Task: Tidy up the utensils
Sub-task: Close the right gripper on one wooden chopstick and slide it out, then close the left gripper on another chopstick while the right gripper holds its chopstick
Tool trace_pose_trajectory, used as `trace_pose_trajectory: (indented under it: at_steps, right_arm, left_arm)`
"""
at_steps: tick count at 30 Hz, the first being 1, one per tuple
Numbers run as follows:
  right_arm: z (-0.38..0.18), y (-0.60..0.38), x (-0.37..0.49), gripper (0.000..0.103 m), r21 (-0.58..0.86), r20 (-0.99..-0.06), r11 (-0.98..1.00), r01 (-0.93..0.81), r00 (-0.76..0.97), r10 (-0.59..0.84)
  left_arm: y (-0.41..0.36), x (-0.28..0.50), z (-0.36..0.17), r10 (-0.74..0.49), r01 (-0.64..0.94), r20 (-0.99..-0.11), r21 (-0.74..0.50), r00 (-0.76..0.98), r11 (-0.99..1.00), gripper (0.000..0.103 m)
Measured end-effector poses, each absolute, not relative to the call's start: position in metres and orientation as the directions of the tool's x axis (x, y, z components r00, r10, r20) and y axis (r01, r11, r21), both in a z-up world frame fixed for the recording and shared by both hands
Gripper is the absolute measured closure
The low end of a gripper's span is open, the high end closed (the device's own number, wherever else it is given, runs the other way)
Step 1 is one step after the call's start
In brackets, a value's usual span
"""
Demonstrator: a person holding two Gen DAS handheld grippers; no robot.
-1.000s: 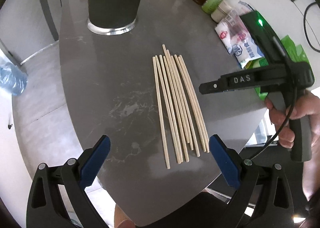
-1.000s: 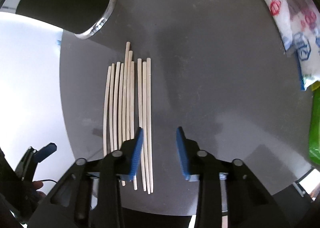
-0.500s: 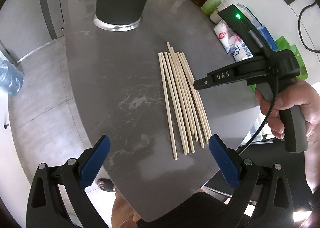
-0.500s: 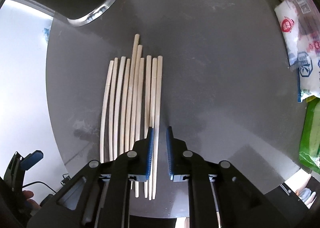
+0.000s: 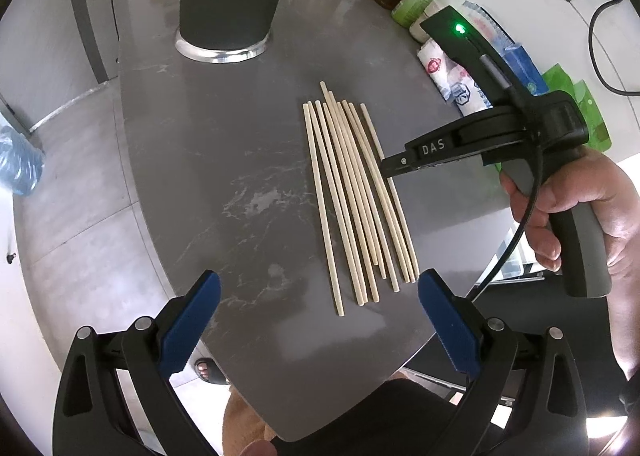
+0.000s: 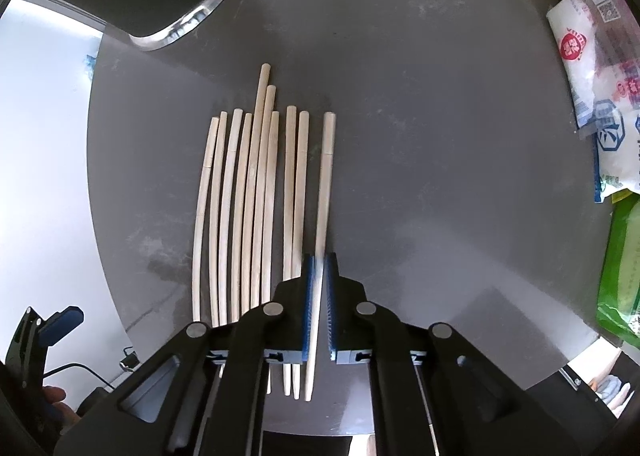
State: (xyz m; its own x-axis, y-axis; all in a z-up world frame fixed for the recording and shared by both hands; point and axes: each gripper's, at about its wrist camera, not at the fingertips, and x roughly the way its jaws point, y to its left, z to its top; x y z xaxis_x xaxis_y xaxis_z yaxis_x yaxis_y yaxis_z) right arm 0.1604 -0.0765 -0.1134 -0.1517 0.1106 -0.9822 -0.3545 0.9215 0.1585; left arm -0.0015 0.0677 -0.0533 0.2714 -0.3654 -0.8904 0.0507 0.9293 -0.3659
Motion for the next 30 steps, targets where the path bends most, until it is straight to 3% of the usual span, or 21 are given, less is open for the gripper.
trace_pose_trajectory:
  at_steps: [10,17,24,30]
  right_arm:
    - [-0.110,-0.066,0.150,0.098,0.059,-0.995,0.910,-0.410,-0.098,0.020]
    - [-0.098,-0.104,0.154,0.098,0.197,-0.977,0.917,-0.347,-0.142,0.156]
    - [-0.066,-0.130,0.150,0.098,0.325,-0.946,0.867,-0.379,-0.136,0.295]
    - [-0.048,-0.151,0.147,0.098,0.430,-0.900,0.797,-0.425,-0.128,0.417]
  left_arm:
    - [0.058,0.001,-0.056,-0.309,0.059,-0.911,-0.305,0.274,0.951,0.007]
    - [0.058,0.011,-0.061,-0.253,0.013,-0.928,-0.260,0.272,0.966,0.007]
    - [0.064,0.030,-0.067,-0.258,-0.080,-0.924,-0.291,0.281,0.953,0.010]
    - [0.047,0.048,-0.079,-0.214,-0.089,-0.948,-0.240,0.237,0.967,0.042]
